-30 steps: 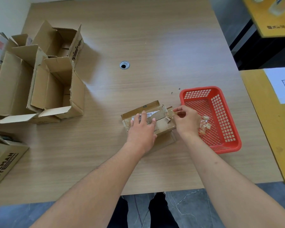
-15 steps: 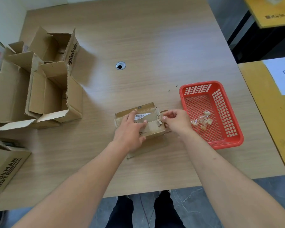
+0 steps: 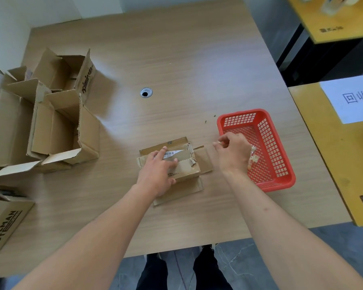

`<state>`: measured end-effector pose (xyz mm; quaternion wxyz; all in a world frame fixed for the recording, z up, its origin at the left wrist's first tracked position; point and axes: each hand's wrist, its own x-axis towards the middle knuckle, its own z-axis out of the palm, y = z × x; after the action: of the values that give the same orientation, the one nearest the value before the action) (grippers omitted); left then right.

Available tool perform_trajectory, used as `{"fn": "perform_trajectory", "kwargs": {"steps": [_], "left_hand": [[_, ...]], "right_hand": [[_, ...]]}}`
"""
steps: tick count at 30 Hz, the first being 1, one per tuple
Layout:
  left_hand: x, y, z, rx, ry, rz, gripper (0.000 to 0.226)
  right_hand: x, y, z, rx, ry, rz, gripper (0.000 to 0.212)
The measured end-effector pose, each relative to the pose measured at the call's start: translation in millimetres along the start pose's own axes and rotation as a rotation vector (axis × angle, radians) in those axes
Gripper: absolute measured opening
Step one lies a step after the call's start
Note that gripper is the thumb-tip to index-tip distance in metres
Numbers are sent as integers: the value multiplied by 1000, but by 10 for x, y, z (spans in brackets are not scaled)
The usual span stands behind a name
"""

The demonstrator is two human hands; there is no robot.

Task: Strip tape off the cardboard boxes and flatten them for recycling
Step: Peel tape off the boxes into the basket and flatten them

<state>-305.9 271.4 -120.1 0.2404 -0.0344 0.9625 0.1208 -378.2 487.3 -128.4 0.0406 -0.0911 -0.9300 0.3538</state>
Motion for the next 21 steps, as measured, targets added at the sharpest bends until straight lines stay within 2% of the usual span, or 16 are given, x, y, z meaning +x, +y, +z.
{"fn": "perform_trajectory", "kwargs": {"steps": [6,9,13,15,18,21], "left_hand": [[-33,153,149,-78,80,81,64],[-55,225,197,-94,115,98,64],[-133,241,249,-26,180,83,77],[-189,211,262,-28,208,6,87],[-276,157,269,-65,218,-149,99],[-341,118,275,-217,248,-288,90]], "right_hand": [[7,246,-226,-116,81,182,15],[9,344,-272,-118,34,215,4],[-33,356,-311,-189,-35,234,15],[-56,323,-330,-227,-35,167,18],[-101,247,-292,-167,-59,-73,18],[-198,126,-137,-106,-187,-205,16]]}}
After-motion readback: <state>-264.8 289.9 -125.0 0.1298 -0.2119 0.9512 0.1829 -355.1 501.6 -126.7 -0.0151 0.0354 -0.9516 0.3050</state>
